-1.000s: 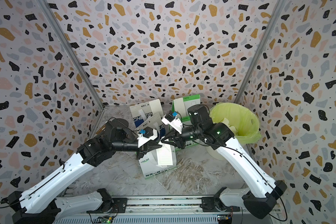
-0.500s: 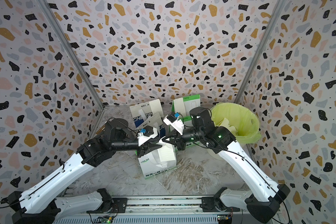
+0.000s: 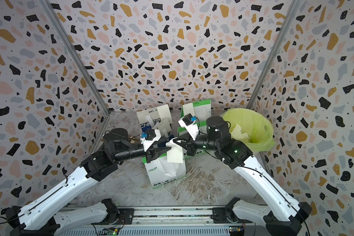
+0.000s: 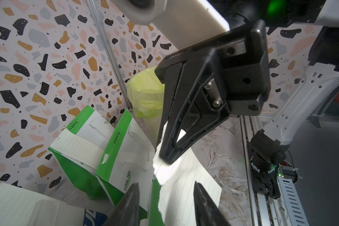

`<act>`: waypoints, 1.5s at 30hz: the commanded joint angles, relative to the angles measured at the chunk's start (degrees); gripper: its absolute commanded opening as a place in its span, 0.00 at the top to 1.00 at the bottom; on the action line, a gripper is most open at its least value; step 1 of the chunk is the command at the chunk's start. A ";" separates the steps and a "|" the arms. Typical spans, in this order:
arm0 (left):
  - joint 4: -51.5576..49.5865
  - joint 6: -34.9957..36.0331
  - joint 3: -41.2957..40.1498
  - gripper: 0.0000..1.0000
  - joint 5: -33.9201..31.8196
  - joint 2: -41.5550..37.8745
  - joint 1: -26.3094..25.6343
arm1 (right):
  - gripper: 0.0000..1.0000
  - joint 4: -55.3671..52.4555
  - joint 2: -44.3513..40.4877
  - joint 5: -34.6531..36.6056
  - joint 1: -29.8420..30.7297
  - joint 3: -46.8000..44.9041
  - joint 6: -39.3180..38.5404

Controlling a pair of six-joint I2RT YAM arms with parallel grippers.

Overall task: Shred takeout receipts and throw away
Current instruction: Shred the takeout receipt.

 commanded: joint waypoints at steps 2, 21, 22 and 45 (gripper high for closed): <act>9.49 -6.14 -0.47 0.54 1.87 1.30 -0.16 | 1.00 3.11 -1.57 0.85 0.01 -0.05 1.53; 9.23 -7.15 -1.56 0.99 0.66 1.25 -0.16 | 1.00 3.55 -2.58 2.75 -0.61 0.20 1.86; 9.50 -7.08 -1.60 1.00 0.45 1.25 -0.18 | 1.00 3.62 -2.52 2.68 -0.60 0.07 1.96; 7.14 -6.26 0.29 1.00 1.66 2.83 -0.16 | 0.91 2.17 0.17 -2.97 -0.52 3.05 1.10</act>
